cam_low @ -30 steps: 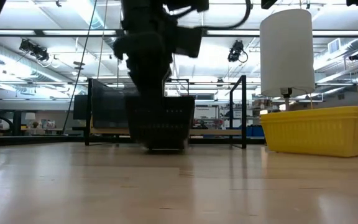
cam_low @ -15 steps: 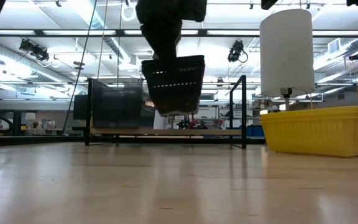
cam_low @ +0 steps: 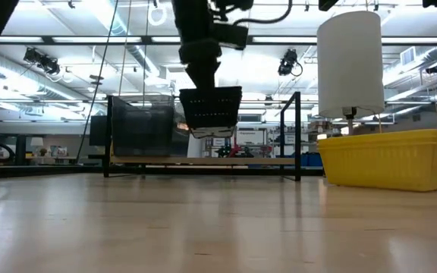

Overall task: Stack baskets on shelf by color
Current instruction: Put the stacked black baskets on the shelf, then put the stacked yellow baskets on the shelf

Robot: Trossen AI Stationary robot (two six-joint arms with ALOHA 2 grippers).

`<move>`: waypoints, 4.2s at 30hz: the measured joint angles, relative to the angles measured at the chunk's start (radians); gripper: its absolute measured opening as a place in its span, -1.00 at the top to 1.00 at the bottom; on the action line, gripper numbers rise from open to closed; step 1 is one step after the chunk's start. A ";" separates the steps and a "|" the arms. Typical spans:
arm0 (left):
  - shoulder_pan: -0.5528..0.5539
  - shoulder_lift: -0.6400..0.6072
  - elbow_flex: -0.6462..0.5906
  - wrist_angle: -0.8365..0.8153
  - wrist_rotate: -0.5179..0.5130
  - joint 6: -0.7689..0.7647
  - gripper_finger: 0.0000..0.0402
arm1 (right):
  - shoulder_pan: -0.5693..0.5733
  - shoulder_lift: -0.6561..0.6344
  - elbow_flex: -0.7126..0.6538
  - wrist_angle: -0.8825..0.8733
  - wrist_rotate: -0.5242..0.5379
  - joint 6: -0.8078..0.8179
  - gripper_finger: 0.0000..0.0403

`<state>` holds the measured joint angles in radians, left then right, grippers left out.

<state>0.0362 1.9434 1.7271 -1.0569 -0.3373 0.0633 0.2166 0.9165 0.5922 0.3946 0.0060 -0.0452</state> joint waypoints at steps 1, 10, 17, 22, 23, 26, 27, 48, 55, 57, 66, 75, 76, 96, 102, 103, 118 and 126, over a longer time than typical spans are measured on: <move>0.016 0.000 0.000 0.002 0.000 0.017 0.86 | 0.000 0.000 0.000 0.000 0.000 0.000 0.59; 0.144 0.000 0.000 0.045 0.030 0.130 0.80 | 0.000 0.000 0.000 0.000 0.000 0.000 0.59; 0.211 0.000 0.000 0.050 0.124 0.218 0.86 | 0.000 0.000 0.000 0.000 0.000 0.000 0.59; 0.247 0.000 0.000 0.038 0.196 0.214 0.80 | 0.000 0.000 0.000 0.000 0.000 0.000 0.59; 0.251 0.000 0.000 0.031 0.203 0.214 0.79 | 0.000 0.000 0.000 0.000 0.000 0.000 0.59; 0.262 0.000 0.000 0.012 0.219 0.214 0.80 | 0.000 0.000 0.000 0.000 -0.001 0.000 0.59; 0.265 0.000 0.000 0.007 0.226 0.214 0.81 | 0.000 0.000 0.000 0.000 0.000 0.000 0.59; 0.268 0.001 0.000 -0.034 0.201 0.151 0.28 | 0.000 0.000 0.000 0.000 0.000 0.002 0.59; 0.268 0.001 0.000 0.013 0.201 0.187 0.26 | 0.000 0.000 0.000 0.000 0.000 0.002 0.59; 0.268 0.001 0.000 0.072 0.200 0.192 0.28 | 0.000 0.000 0.000 0.000 0.000 0.002 0.59; 0.275 0.018 0.000 0.405 0.204 0.195 0.29 | 0.000 0.000 0.000 0.000 0.000 0.001 0.59; 0.286 0.113 -0.001 0.434 0.170 0.237 0.35 | 0.015 0.000 -0.001 0.003 -0.004 -0.001 0.59; 0.288 0.120 -0.001 0.436 0.168 0.237 0.36 | 0.017 0.000 -0.001 0.004 -0.004 -0.002 0.59; 0.315 0.112 -0.002 0.337 0.148 0.251 0.38 | 0.024 0.000 -0.001 -0.004 -0.003 -0.022 0.59; 0.283 0.032 -0.001 0.409 0.138 0.290 0.38 | 0.024 0.000 -0.001 -0.011 0.004 -0.030 0.59; 0.277 0.020 -0.001 0.413 0.141 0.294 0.39 | 0.024 0.000 -0.001 -0.014 0.004 -0.030 0.59; 0.175 -0.071 0.000 0.286 0.170 0.268 0.60 | 0.024 -0.001 -0.001 -0.124 0.028 0.002 0.59; 0.086 -0.077 0.000 0.077 0.170 0.137 0.67 | 0.024 -0.002 0.000 -0.303 0.027 0.085 0.59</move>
<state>0.1225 1.8660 1.7267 -0.9803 -0.1674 0.2000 0.2401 0.9146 0.5919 0.0919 0.0334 0.0398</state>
